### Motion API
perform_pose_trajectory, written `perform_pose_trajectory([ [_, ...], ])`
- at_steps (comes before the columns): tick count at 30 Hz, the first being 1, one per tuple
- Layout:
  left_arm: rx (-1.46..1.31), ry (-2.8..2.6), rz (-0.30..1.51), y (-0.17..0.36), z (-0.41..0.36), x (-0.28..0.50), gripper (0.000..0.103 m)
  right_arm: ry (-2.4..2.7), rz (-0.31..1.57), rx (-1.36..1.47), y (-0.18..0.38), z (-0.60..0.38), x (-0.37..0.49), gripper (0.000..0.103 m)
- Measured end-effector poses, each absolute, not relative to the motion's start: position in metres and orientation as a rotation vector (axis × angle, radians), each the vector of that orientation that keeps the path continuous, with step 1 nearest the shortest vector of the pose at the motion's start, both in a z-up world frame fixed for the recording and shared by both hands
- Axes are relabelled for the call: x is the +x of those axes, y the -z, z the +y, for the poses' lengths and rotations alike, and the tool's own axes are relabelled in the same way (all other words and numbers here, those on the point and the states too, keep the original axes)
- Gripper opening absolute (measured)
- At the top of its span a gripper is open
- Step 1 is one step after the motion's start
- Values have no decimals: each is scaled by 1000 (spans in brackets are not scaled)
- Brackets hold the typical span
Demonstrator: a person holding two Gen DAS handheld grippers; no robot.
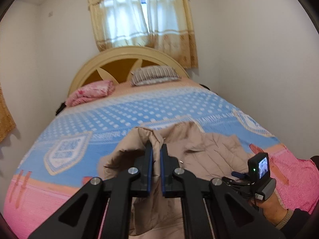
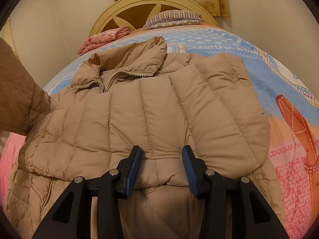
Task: Fold large clothes
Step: 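Lift the sleeve with the left tool, fold it across the jacket body, release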
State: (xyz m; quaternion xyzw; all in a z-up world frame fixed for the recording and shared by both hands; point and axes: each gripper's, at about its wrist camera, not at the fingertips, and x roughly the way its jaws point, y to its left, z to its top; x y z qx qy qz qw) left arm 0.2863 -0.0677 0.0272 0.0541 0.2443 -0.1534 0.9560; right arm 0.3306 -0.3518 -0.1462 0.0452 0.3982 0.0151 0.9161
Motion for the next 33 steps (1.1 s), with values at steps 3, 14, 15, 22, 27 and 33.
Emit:
perform_pose_trajectory([
  [3, 100, 364, 549, -4, -95, 294, 7, -34, 819, 99, 146, -353, 330, 45],
  [14, 150, 506, 656, 46, -172, 295, 7, -44, 813, 118, 147, -357, 331, 45],
  [15, 155, 512, 665, 50, -176, 295, 7, -45, 813, 121, 147, -357, 331, 45],
  [22, 164, 523, 700, 70, -194, 303, 7, -51, 809, 135, 147, -360, 330, 45],
  [27, 166, 538, 688, 71, -205, 301, 13, -52, 809, 137, 147, -360, 330, 45],
  [33, 150, 555, 616, 54, -205, 289, 67, -53, 809, 137, 147, -361, 329, 45],
])
